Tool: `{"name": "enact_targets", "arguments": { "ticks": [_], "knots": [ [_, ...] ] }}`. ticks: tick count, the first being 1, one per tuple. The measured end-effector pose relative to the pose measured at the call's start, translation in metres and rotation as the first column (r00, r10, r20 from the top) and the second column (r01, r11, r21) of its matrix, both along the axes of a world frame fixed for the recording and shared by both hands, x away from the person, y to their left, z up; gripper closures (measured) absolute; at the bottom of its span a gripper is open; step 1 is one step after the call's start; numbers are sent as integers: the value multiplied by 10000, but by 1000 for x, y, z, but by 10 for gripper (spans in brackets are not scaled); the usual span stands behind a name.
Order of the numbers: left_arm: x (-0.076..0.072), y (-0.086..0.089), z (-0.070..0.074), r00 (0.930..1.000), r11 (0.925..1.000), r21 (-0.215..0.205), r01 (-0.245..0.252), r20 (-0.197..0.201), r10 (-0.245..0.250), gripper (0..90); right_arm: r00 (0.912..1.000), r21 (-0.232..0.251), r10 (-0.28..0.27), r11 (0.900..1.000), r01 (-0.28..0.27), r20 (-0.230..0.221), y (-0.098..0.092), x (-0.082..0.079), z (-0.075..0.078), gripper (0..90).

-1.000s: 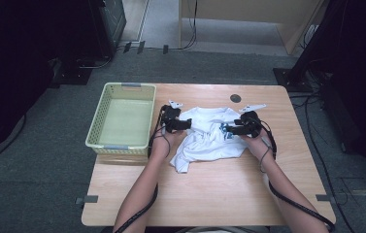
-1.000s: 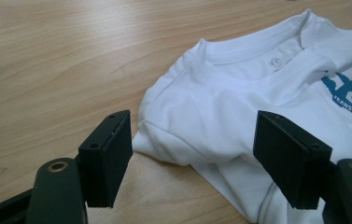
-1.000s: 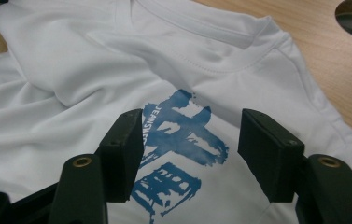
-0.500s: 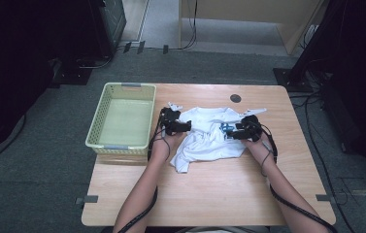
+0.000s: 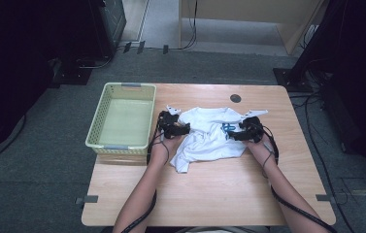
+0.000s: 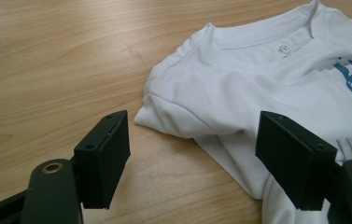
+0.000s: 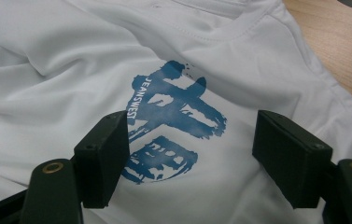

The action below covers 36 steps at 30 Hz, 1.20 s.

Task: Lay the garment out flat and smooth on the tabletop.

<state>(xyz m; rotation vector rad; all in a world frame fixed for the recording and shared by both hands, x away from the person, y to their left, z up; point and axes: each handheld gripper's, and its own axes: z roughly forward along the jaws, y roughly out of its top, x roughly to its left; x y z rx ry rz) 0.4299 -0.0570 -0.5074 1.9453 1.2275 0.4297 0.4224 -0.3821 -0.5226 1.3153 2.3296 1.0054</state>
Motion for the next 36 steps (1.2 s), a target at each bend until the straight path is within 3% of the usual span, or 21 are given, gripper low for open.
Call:
{"name": "enact_targets", "arguments": {
  "ticks": [9, 18, 25, 27, 36],
  "knots": [
    [-4, -3, -7, 9999, 9998, 162, 150, 31, -151, 265, 10000, 4, -71, 10000, 71, 25, -3, 0, 0, 274],
    [7, -11, -19, 10000, 9987, 507, 81, 39, -83, 265, 9998, 91, -66, 9999, 64, 177, -3, -1, -2, 268],
    [9, -13, -21, 9996, 9967, 803, 99, 242, -119, 260, 9997, 139, -71, 9999, 68, 231, -4, -2, -3, 264],
    [9, -13, -21, 9995, 9954, 949, 137, 279, -164, 214, 9995, 66, -74, 10000, 72, 292, -5, -2, -3, 265],
    [9, -6, -21, 9993, 9937, 1117, 11, 373, -53, 214, 9991, 53, -242, 9997, 240, 346, -16, -5, -4, 264]
  ]
}}
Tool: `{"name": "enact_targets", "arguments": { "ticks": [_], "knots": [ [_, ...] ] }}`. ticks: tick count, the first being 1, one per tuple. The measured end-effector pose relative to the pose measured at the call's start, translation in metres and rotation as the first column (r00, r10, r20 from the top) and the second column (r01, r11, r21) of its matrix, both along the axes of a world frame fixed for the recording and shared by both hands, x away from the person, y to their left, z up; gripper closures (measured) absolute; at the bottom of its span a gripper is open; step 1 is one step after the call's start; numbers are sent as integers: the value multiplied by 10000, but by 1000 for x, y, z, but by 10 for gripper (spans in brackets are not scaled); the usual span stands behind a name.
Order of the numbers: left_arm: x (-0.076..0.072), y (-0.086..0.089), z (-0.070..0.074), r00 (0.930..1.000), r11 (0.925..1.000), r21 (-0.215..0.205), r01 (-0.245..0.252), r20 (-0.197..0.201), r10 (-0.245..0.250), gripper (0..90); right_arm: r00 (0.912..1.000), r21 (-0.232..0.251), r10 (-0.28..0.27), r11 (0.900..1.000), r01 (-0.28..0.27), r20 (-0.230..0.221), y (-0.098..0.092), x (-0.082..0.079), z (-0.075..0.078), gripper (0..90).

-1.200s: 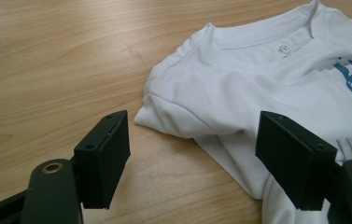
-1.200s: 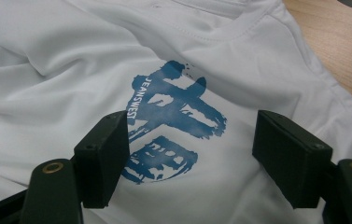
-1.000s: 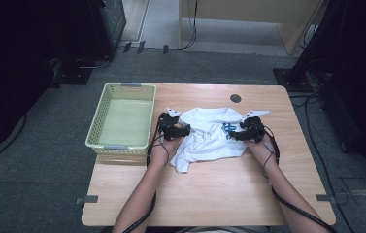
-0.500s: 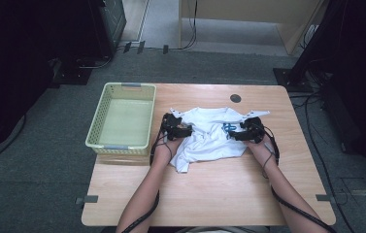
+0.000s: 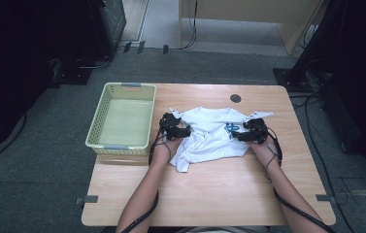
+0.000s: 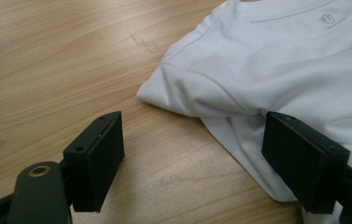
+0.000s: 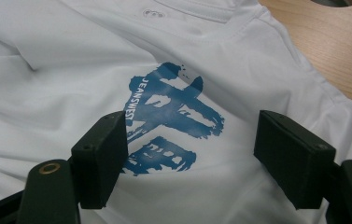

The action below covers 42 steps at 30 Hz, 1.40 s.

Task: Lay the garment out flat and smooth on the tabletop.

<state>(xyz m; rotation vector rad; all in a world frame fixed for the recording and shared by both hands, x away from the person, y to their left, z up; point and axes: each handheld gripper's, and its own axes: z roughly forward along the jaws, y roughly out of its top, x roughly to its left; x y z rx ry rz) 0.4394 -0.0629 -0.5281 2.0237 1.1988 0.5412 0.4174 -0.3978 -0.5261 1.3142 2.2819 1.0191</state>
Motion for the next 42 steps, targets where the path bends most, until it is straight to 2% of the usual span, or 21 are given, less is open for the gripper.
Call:
{"name": "enact_targets", "arguments": {
  "ticks": [6, 17, 28, 36, 42],
  "knots": [
    [2, 7, -1, 9995, 9994, -216, -272, -175, 268, 215, 9998, 33, -187, 9998, 187, -51, -12, -1, 0, 264],
    [2, 9, 0, 9970, 9969, -201, -760, -174, 756, 215, 9985, 285, -550, 9981, 548, 41, -36, -6, -1, 264],
    [2, 10, 0, 9944, 9942, -223, -1047, -177, 1043, 215, 9963, 179, -852, 9962, 849, 144, -60, -7, -2, 259],
    [3, 11, 0, 9908, 9907, -224, -1342, -189, 1338, 214, 9955, 87, -908, 9959, 905, 274, -71, -6, -3, 258],
    [3, 11, 0, 9902, 9899, -301, -1386, -183, 1381, 214, 9944, 78, -1051, 9944, 1050, 123, -70, -4, -2, 238]
  ]
}}
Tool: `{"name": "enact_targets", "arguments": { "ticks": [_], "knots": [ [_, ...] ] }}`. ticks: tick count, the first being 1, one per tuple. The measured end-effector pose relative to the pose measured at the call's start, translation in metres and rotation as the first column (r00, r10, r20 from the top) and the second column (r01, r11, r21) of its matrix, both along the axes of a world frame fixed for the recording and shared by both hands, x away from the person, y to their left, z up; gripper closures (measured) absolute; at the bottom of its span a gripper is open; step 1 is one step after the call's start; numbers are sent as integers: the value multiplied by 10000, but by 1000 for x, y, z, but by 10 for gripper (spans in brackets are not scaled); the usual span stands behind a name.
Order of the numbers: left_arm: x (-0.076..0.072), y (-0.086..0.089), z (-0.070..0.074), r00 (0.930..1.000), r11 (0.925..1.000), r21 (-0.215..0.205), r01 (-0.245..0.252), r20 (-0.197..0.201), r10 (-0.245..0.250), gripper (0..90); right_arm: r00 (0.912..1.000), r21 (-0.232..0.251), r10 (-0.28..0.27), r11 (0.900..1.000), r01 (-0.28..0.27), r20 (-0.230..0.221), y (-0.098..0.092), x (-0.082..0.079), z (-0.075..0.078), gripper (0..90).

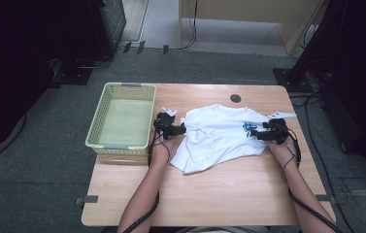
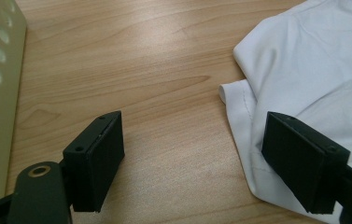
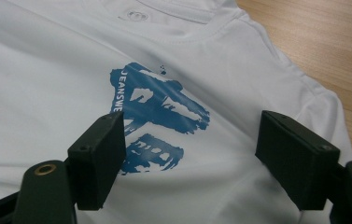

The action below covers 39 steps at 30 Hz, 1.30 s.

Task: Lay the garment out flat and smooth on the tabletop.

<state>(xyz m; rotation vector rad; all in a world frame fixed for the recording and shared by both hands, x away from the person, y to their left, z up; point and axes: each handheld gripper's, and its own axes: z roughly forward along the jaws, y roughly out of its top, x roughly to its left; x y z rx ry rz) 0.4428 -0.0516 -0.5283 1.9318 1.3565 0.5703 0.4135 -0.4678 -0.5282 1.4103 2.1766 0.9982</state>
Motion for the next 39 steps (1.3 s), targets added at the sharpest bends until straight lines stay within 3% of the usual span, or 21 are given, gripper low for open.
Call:
{"name": "enact_targets", "arguments": {
  "ticks": [5, 9, 14, 23, 25, 33, 39],
  "knots": [
    [0, -1, 5, 9997, 9995, -293, 108, 216, -101, 215, 9999, 125, -90, 9999, 91, -63, 1, -2, 4, 235],
    [0, -5, 9, 9990, 9970, -648, 432, 100, -427, 215, 9998, 245, -162, 9996, 165, -146, -5, -7, 7, 234],
    [1, -16, 9, 9963, 9961, -203, 855, 138, -852, 215, 9997, 269, -222, 9994, 225, -132, -12, -14, 9, 234],
    [4, -30, 17, 9898, 9899, -195, 1401, 284, -1395, 218, 9992, 319, -386, 9987, 390, -111, -24, -19, 20, 230],
    [4, -34, 17, 9879, 9880, -208, 1533, 277, -1527, 257, 9990, 341, -405, 9986, 411, -189, -24, -20, 20, 230],
    [3, -45, 14, 9803, 9802, -164, 1971, 192, -1968, 259, 9996, 168, -127, 9998, 131, -249, -14, -26, 16, 231],
    [3, -53, 9, 9730, 9728, -184, 2307, 24, -2307, 259, 9986, 207, -230, 9995, 240, -485, -16, -25, 8, 231]
  ]
}}
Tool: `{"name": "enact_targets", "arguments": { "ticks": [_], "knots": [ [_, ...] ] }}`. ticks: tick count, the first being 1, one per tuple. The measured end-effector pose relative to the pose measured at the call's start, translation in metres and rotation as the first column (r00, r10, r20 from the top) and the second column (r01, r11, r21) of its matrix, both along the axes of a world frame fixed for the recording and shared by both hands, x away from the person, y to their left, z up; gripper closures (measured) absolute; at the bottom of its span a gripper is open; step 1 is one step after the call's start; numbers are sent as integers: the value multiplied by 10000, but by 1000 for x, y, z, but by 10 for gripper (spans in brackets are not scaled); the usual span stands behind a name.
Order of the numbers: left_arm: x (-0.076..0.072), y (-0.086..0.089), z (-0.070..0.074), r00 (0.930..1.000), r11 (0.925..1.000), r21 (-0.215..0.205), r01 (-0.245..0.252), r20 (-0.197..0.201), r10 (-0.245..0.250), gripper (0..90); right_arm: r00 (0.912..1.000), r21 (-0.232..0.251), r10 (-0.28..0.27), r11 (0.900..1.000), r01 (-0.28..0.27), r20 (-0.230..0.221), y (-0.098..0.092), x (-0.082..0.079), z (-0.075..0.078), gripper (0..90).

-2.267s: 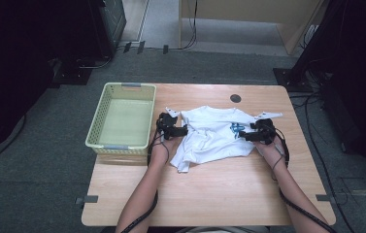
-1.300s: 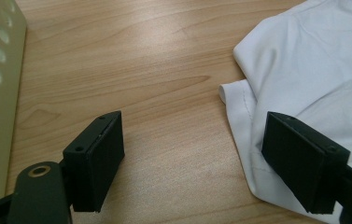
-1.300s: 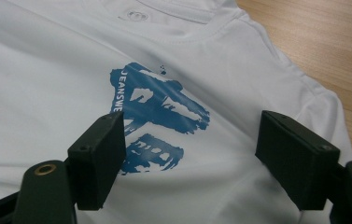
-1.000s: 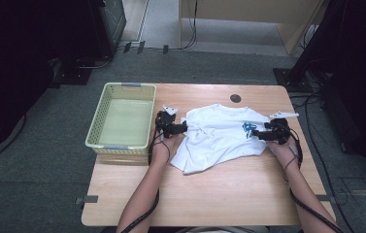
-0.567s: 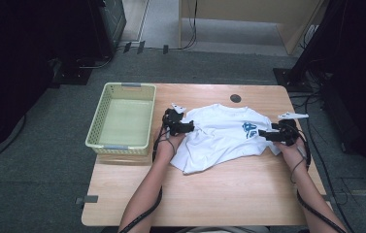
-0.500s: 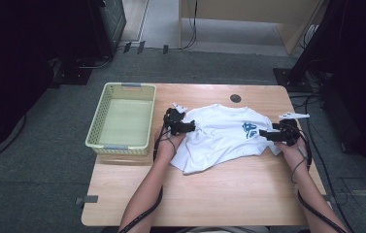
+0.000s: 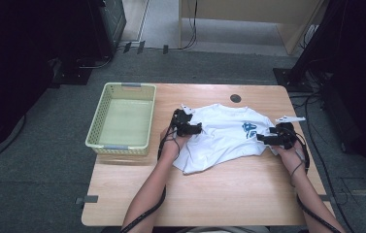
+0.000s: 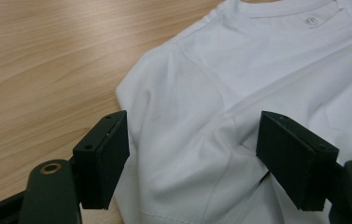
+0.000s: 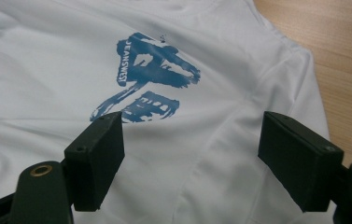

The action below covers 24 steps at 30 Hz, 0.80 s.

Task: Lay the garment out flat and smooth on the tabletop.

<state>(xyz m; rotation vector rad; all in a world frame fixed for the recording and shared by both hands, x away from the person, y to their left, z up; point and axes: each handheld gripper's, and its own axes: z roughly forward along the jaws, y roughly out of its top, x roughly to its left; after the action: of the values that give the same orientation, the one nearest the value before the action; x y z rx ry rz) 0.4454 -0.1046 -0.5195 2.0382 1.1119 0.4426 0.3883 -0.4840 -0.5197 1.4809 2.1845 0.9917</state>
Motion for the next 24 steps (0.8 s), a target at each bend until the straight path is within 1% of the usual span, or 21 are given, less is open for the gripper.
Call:
{"name": "enact_targets", "arguments": {
  "ticks": [1, 3, 6, 8, 9, 10, 11, 12, 16, 19, 24],
  "knots": [
    [0, -1, -1, 10000, 10000, 36, 87, -19, -87, 259, 10000, 11, -5, 10000, 5, -31, -1, 0, -2, 231],
    [1, -2, -4, 9999, 10000, -51, 73, -123, -73, 259, 10000, 27, -29, 10000, 29, -74, -2, 0, -4, 230],
    [1, -1, -5, 9998, 10000, -18, 35, -195, -35, 259, 10000, 65, -52, 10000, 52, 10, -4, 0, -5, 226],
    [1, 0, -6, 9998, 9998, 214, -50, -203, 54, 259, 10000, -19, -75, 10000, 75, 46, -6, 1, -5, 217],
    [0, 1, -7, 10000, 9991, 434, -21, -48, 23, 259, 9999, -71, -96, 9999, 96, 60, -7, 1, -5, 217],
    [0, 2, -7, 10000, 9985, 536, 71, 34, -73, 259, 9999, -37, -131, 9999, 131, 46, -9, 2, -5, 217],
    [0, 3, -8, 10000, 9990, 436, 12, 43, -14, 259, 9998, -89, -168, 9998, 169, 59, -10, 2, -5, 216],
    [-1, 3, -8, 10000, 9991, 427, -10, 72, 7, 259, 9998, -126, -209, 9997, 209, 73, -12, 2, -5, 216],
    [-1, 4, -8, 10000, 9988, 484, 18, 76, -22, 259, 9992, -114, -401, 9991, 402, 93, -19, 4, -6, 212],
    [-1, 6, -8, 10000, 9988, 496, -1, 74, -2, 259, 9990, -106, -430, 9990, 431, 122, -23, 6, -6, 212],
    [-2, 12, -8, 9999, 9989, 469, -47, 130, 41, 259, 9987, -238, -473, 9986, 477, 190, -28, 10, -6, 207]
  ]
}}
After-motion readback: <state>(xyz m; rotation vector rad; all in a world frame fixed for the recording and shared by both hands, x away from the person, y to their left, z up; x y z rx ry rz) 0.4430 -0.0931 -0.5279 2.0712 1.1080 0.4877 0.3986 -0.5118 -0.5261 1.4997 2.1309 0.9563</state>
